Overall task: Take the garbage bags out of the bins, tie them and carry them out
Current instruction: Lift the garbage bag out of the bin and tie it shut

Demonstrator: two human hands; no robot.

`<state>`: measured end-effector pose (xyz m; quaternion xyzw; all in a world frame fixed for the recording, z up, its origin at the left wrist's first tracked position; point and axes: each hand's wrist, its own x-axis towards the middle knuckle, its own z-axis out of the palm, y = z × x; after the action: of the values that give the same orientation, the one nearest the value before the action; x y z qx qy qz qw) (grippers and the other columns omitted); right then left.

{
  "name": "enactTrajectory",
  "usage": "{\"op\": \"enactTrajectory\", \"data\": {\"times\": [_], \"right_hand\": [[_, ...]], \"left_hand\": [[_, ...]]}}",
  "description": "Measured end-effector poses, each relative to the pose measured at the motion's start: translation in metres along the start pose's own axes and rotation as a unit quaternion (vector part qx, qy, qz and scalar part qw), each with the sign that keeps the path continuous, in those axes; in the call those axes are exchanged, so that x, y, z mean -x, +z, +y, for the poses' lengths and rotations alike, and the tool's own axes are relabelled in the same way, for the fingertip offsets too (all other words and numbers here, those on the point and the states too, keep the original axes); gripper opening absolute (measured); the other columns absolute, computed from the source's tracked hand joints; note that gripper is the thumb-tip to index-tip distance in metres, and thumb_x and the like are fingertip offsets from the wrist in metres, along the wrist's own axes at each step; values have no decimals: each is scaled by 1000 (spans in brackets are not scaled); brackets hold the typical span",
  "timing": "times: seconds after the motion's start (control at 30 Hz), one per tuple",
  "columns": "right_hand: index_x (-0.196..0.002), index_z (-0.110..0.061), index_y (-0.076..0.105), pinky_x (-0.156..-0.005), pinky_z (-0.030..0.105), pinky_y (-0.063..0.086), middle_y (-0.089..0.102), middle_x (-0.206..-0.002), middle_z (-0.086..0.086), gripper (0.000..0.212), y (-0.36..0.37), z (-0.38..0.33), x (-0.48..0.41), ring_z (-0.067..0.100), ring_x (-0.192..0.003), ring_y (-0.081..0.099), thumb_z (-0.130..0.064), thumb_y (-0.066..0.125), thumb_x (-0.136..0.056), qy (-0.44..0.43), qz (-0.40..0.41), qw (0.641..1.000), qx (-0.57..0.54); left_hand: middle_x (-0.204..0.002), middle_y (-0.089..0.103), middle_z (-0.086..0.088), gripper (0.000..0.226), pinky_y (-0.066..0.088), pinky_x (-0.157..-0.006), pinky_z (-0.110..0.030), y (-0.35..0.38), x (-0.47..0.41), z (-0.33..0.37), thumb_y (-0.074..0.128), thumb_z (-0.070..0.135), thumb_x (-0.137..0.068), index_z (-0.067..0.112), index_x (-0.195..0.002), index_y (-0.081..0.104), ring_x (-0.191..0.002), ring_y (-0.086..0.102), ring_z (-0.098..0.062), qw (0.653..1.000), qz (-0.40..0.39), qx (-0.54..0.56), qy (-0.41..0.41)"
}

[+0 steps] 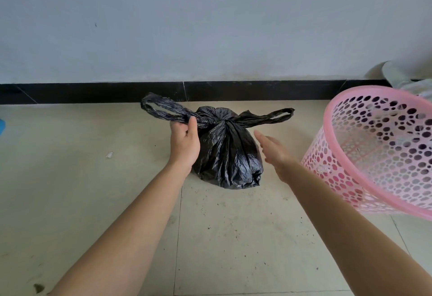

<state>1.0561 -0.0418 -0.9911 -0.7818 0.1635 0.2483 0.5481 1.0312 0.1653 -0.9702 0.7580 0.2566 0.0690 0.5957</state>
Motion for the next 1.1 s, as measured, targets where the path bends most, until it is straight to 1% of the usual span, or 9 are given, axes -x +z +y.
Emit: {"op": "enactTrajectory", "data": {"times": [0.13,0.3,0.4,0.47,0.5,0.6,0.67,0.77,1.1], "right_hand": [[-151,-25,38,-116,47,26,34,-158,0,93,10,-2,-10,25,-144,34,-86,24,-82,-19,8,1000,0],[-121,-21,64,-103,25,36,65,-124,-8,41,21,-15,-8,10,-118,56,-51,43,-103,-129,15,982,-136],[-107,0,59,-108,38,44,69,-118,14,46,20,-29,-8,29,-130,51,-45,53,-100,-168,48,957,-230],[-109,-6,54,-97,40,51,68,-105,18,37,21,-44,-3,27,-91,58,-42,53,-99,-162,35,934,-318],[-113,-7,51,-93,40,54,69,-99,18,31,22,-53,1,33,-97,66,-36,50,-102,-162,21,914,-372],[-101,-8,45,-74,37,59,65,-74,10,20,27,-69,9,24,-77,69,-24,37,-108,-137,1,857,-496],[-94,-10,44,-67,33,53,54,-64,0,21,26,-63,5,16,-62,59,-23,37,-109,-98,49,882,-459],[-99,-16,47,-69,34,41,47,-69,-4,18,25,-36,-8,14,-63,47,-26,34,-108,-33,90,947,-308],[-107,-11,54,-64,33,47,61,-78,-1,25,25,-8,11,16,-68,54,-33,42,-106,-174,48,980,-81]], "left_hand": [[-113,57,-12,27,42,-96,-31,7,4,2,42,36,-105,12,-118,40,-102,54,-19,997,-31,-29,69],[-60,33,12,47,39,-77,-41,4,10,-4,34,47,-103,11,-78,51,-64,39,-19,967,-45,-103,228],[-79,51,12,32,43,-87,-42,-3,13,12,36,29,-106,18,-91,62,-83,51,-18,952,16,-50,302],[-91,59,1,29,43,-90,-30,-6,23,34,35,27,-106,17,-95,60,-91,56,-16,944,26,-33,329],[-93,62,-3,30,44,-89,-26,-6,27,43,35,27,-106,14,-96,60,-91,59,-14,945,25,3,326],[-81,65,-5,32,51,-85,-32,-2,28,65,34,26,-108,9,-91,56,-75,64,-18,947,4,268,178],[-65,53,-3,33,52,-78,-38,-2,22,61,36,27,-109,12,-82,47,-60,53,-20,898,-14,439,-3],[-60,33,-2,33,50,-71,-38,-5,22,28,34,25,-109,14,-78,37,-49,34,-16,866,32,462,-189],[-66,26,3,34,36,-57,-28,-16,20,3,30,45,-103,14,-95,39,-56,25,-13,981,-101,138,-94]]}}
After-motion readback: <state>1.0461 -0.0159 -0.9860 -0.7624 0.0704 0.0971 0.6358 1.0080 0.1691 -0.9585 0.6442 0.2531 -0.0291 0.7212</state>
